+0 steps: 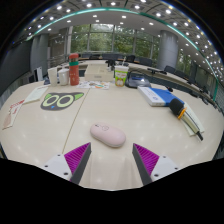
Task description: Arrange mouse
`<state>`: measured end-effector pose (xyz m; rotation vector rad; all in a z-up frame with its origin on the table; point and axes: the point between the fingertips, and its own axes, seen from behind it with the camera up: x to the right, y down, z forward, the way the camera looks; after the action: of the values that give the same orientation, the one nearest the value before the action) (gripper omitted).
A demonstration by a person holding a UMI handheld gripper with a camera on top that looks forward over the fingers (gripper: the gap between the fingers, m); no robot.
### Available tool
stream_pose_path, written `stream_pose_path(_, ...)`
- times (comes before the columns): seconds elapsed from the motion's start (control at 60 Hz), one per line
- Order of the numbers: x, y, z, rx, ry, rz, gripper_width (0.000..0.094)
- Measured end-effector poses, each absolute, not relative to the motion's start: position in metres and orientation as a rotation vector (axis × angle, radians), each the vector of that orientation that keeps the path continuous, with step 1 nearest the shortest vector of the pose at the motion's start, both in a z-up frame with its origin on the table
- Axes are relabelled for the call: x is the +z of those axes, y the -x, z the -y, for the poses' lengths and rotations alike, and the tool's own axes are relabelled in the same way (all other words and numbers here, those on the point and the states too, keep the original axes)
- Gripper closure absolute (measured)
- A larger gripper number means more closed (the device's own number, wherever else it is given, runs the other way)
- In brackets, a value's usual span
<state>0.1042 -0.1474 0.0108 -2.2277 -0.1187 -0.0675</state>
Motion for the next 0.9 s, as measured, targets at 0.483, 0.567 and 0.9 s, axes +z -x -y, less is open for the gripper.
stream_pose_path(0.483,-0.010,-0.107,0.058,-0.001,2.236,0.110,0.0141)
stream_pose_path(0.567,-0.011,-0.108,0.050,0.015,2.234,0.092,0.0234)
stream_pose_path(0.9,-0.010,-0.112,0.043,-0.049,2.234,0.084,0.0556)
